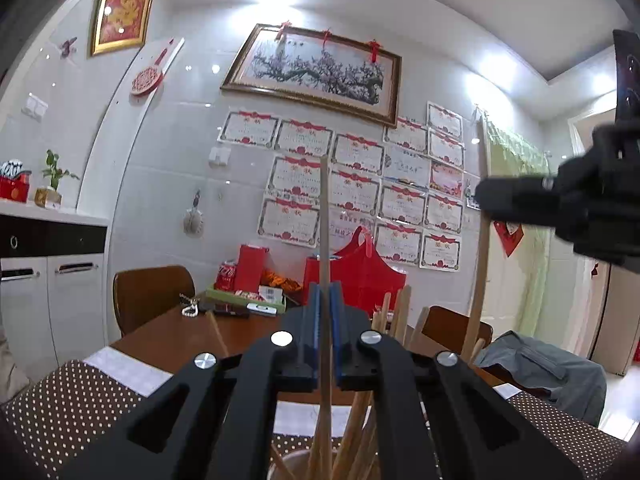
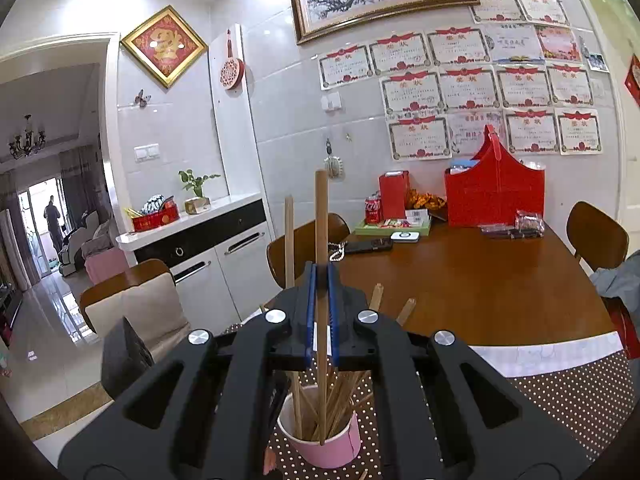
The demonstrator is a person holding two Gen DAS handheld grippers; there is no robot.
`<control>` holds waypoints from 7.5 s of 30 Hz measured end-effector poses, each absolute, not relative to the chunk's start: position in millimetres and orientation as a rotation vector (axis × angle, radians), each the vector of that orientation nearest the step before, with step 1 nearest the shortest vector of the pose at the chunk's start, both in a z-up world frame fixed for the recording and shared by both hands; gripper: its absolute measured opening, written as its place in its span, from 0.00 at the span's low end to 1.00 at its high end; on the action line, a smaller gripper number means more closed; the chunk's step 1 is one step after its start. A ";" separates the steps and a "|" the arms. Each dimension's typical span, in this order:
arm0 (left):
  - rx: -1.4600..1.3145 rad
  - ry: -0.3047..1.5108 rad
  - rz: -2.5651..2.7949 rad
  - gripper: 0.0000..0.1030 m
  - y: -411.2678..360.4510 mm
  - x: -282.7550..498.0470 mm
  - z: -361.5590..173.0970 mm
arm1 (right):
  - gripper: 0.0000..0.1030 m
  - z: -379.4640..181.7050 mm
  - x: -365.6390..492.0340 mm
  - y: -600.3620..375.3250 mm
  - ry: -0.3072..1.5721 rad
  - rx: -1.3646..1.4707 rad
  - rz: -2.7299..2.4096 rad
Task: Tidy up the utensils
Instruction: 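Open the left tool then the right tool to drop chopsticks in, then move both open tools down to the last loose chopsticks, then close the left tool on a chopstick while the right tool grasps the other, then lift both held chopsticks over the pink cup and lower them in, then open the left tool then the right tool to release chopsticks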
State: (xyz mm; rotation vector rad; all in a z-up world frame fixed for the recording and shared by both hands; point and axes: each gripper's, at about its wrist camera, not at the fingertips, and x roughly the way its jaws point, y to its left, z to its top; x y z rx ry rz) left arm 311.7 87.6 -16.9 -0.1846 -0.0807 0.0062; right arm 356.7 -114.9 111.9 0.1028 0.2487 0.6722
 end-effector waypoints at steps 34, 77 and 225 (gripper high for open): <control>-0.145 0.011 0.015 0.38 89.8 246.2 1.4 | 0.07 60.6 340.3 -89.3 0.392 0.074 0.598; 0.007 0.840 -0.111 0.62 17.7 200.3 -107.8 | 0.59 -51.2 244.0 -186.2 0.689 0.028 0.392; -0.151 0.043 -0.069 0.12 85.3 325.2 -20.4 | 0.06 48.1 381.3 -108.9 0.399 0.112 0.622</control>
